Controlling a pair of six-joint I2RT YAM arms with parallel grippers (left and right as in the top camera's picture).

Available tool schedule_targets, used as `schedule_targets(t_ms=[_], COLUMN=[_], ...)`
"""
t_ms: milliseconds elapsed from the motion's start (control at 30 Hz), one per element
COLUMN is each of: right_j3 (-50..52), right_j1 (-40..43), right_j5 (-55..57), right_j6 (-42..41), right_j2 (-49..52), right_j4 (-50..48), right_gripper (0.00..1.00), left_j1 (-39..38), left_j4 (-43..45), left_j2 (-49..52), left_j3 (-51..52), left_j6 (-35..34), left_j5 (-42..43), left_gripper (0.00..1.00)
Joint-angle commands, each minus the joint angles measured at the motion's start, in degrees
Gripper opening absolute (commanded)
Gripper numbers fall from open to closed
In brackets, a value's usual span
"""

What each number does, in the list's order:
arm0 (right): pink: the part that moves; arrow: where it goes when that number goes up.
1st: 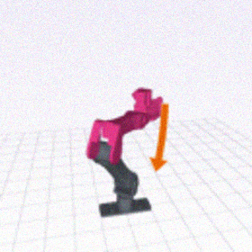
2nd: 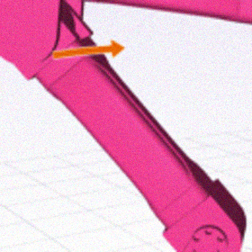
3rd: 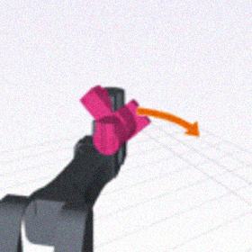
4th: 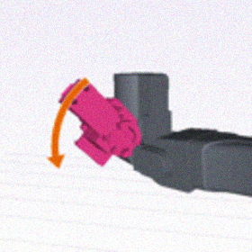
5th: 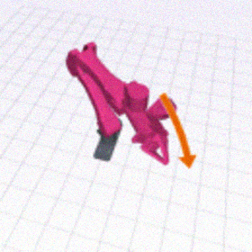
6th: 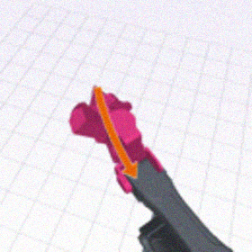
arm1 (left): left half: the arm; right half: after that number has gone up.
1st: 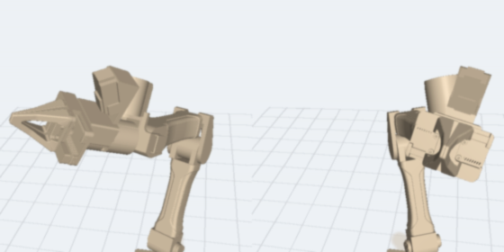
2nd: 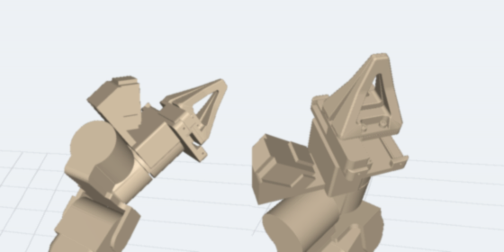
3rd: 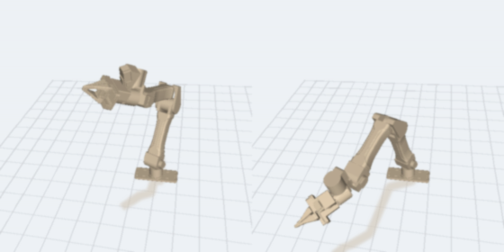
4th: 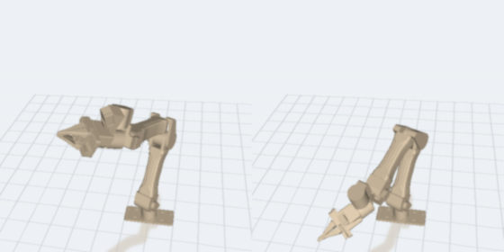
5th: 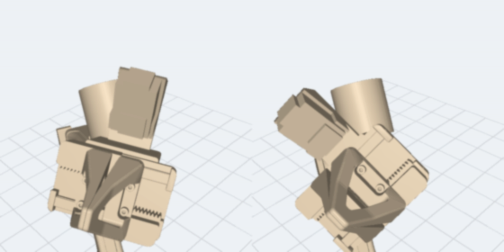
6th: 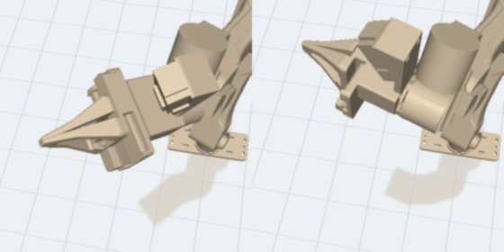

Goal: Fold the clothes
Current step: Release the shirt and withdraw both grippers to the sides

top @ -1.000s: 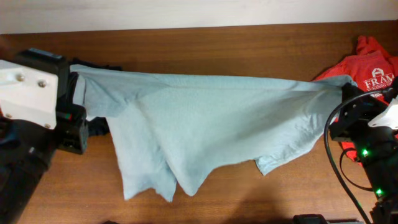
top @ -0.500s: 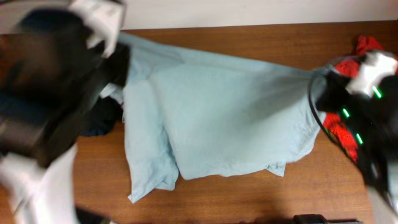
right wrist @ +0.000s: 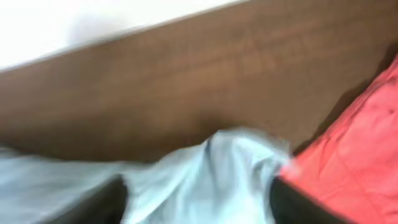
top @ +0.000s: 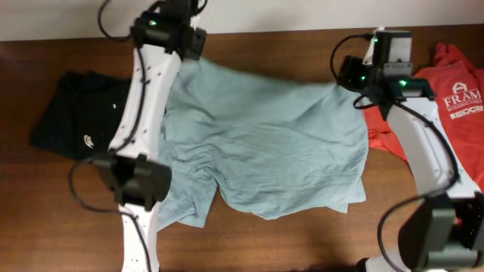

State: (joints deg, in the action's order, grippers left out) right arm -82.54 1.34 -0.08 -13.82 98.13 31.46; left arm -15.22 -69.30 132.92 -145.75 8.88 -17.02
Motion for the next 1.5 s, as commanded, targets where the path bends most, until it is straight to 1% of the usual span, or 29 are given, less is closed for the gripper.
schedule_targets(t_ms=[0, 67, 133, 167, 200, 233, 367, 433, 467, 567, 667, 767, 933, 1033, 1200, 1267, 1367, 1467], right_j3=[-0.46, -0.46, -0.48, -0.46, -0.46, -0.44, 0.46, 1.27, 1.64, 2.21, 2.21, 2.21, 2.21, 2.21, 2.19, 1.60, -0.37, -3.39], right_j1=[2.19, 3.76, 5.64, 6.95, 7.98, 9.55, 15.10, 18.10, 19.47, 22.38, 23.17, 22.64, 22.21, 22.67, 25.40, 27.41, 31.39, 35.47], right_j5=[0.17, 0.11, 0.13, 0.13, 0.13, 0.13, 0.11, -0.79, -2.51, -8.52, -12.96, -17.59, -18.36, -15.37, -1.90, 1.20, 2.01, -0.57], right_j6=[0.15, 0.09, 0.09, 0.07, 0.04, -0.17, -2.47, -3.17, -3.17, -3.04, -2.86, -0.46, -0.57, -0.57, -4.11, -4.24, -4.26, -4.24], right_j2=[-1.73, -2.89, -4.04, -4.44, -4.50, -4.44, -1.95, 0.22, 1.46, 5.99, 10.64, 14.78, 20.68, 23.76, 25.68, 25.66, 25.66, 25.66], right_j4=[1.73, 4.13, 7.54, 10.05, 11.98, 14.64, 19.65, 20.44, 20.59, 21.53, 21.79, 20.17, 17.22, 14.60, 12.15, 12.00, 12.31, 13.27], right_gripper=[0.86, 0.88, 0.88, 0.84, 0.78, 0.69, 0.23, 0.08, 0.04, 0.04, 0.04, 0.04, 0.04, 0.04, 0.04, 0.04, 0.04, 0.04], left_j1=[1.03, 1.68, 2.58, 3.19, 3.80, 4.61, 8.00, 10.03, 11.04, 14.64, 18.21, 20.52, 21.40, 21.33, 21.27, 21.29, 21.29, 21.29], left_j4=[-2.21, -4.72, -7.50, -8.83, -10.03, -11.61, -16.52, -19.23, -20.44, -23.50, -25.55, -26.86, -27.39, -27.39, -27.39, -27.39, -27.39, -27.39], left_j2=[-1.68, -2.82, -4.55, -5.88, -6.99, -8.44, -13.49, -16.24, -17.55, -21.31, -24.30, -26.10, -26.82, -26.82, -26.88, -27.12, -27.58, -27.74], left_j3=[-0.57, -1.16, -1.77, -1.79, -1.79, -1.79, -1.79, -1.79, -1.79, -1.79, -1.79, -1.79, -1.79, -1.77, -1.77, -1.77, -1.77, -1.77], left_j6=[-0.02, -0.02, -0.37, -1.09, -1.79, -2.45, -4.92, -6.23, -6.34, -6.34, -6.32, -6.32, -6.34, -6.34, -6.34, -6.34, -6.32, -6.32], left_j5=[-2.54, -4.76, -5.29, -5.29, -5.29, -5.29, -4.74, -3.61, -2.21, 4.68, 10.75, 11.87, 11.89, 11.93, 11.93, 11.93, 11.91, 11.91], left_gripper=[0.97, 0.99, 0.99, 0.99, 0.99, 0.99, 0.99, 0.99, 0.99, 0.99, 0.99, 0.99, 0.99, 0.99, 0.99, 0.99, 0.99, 0.99])
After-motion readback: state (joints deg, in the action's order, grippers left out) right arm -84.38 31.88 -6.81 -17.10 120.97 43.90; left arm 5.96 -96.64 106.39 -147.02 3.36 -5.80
